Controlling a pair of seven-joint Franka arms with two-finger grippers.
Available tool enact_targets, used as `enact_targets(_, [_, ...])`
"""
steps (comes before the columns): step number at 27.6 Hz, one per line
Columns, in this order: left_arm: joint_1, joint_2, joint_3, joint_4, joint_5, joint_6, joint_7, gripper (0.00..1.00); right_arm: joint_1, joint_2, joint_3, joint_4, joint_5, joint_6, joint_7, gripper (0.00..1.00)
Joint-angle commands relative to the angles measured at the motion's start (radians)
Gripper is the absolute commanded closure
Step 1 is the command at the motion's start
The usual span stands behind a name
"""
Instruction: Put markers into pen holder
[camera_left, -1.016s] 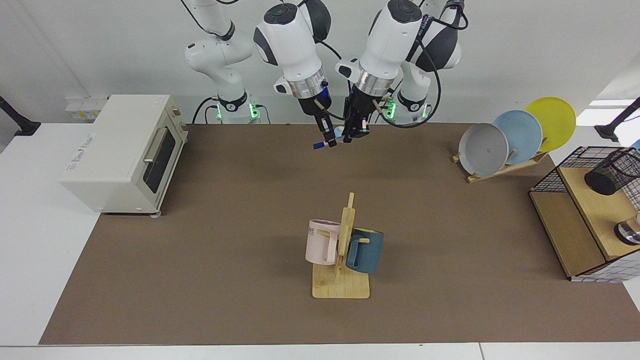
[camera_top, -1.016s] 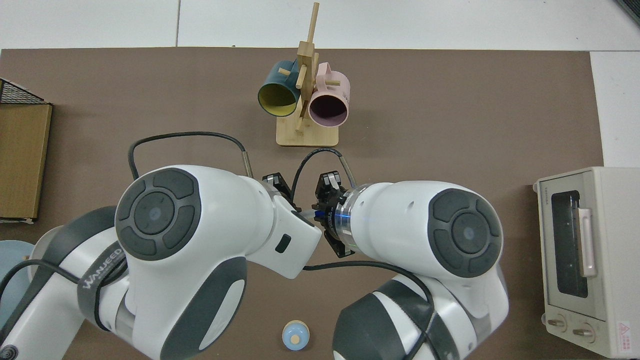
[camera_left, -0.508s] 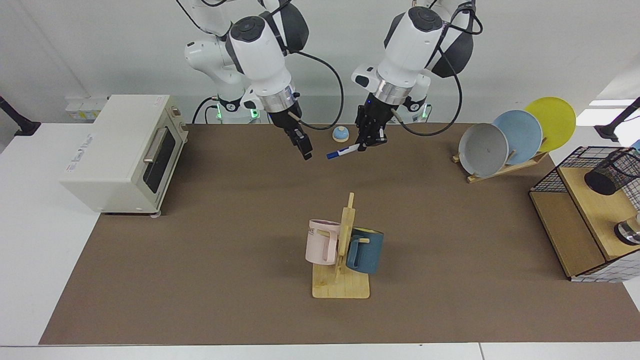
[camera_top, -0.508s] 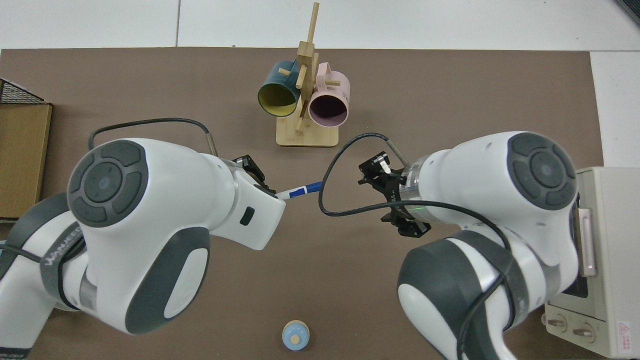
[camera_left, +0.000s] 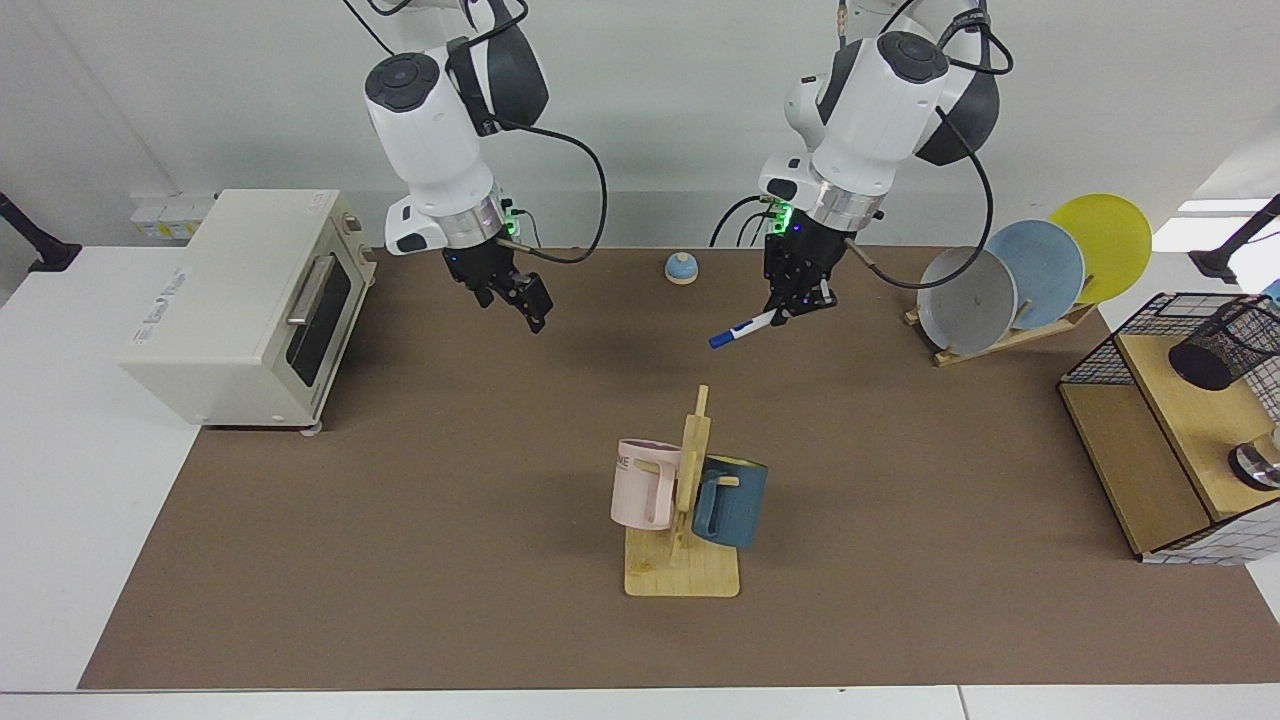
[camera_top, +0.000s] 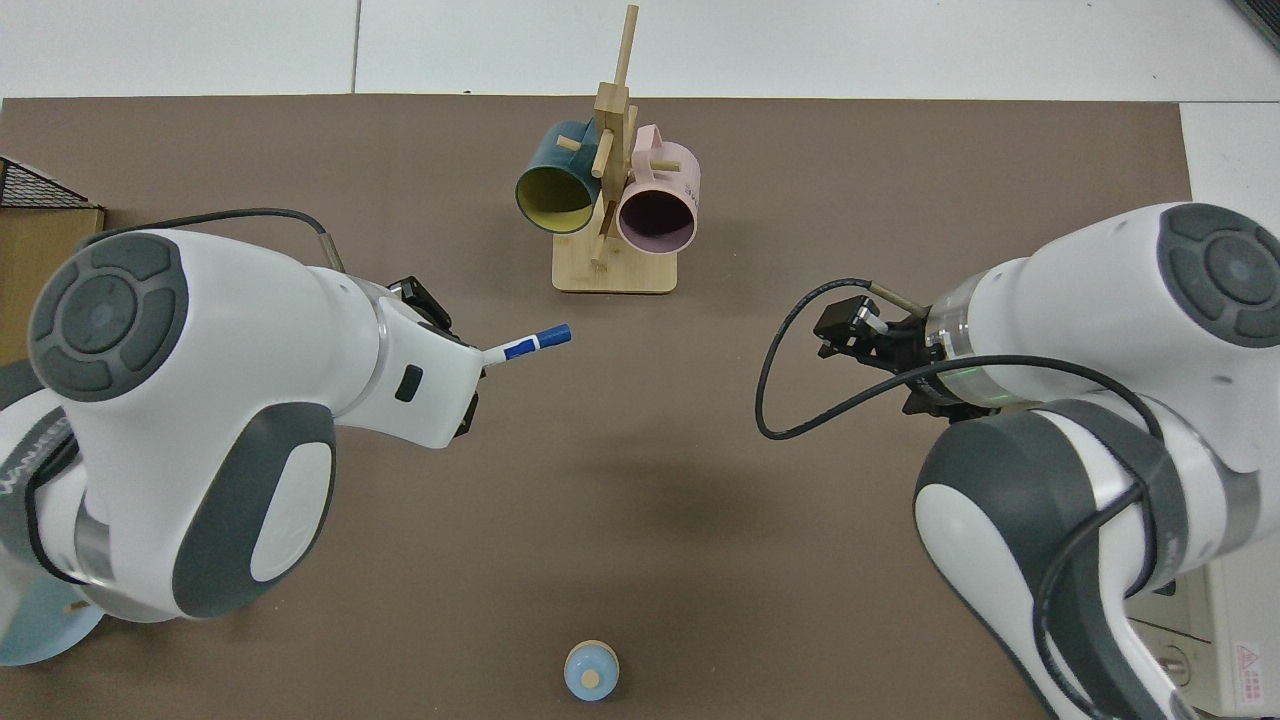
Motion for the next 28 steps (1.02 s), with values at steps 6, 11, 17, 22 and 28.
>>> enact_targets(6, [0.068, 0.001, 0.007, -0.002, 0.202, 0.014, -0.033, 1.0, -0.112, -0.013, 0.01, 0.051, -0.079, -0.113, -0.407, 0.0])
enact_targets(11, [0.094, 0.013, 0.01, 0.038, 0.294, -0.002, -0.115, 1.0, -0.134, -0.015, 0.0, 0.057, -0.102, -0.148, -0.546, 0.0])
enact_targets(17, [0.108, 0.013, 0.01, 0.136, 0.389, -0.128, -0.119, 1.0, -0.157, -0.01, 0.003, 0.138, -0.113, -0.229, -0.616, 0.0])
enact_targets(22, [0.135, 0.007, 0.01, 0.237, 0.477, -0.272, -0.112, 1.0, -0.157, -0.012, 0.001, 0.155, -0.113, -0.242, -0.616, 0.0])
enact_targets(28, [0.143, 0.019, 0.013, 0.285, 0.679, -0.314, -0.024, 1.0, -0.157, -0.009, 0.003, 0.182, -0.151, -0.248, -0.633, 0.0])
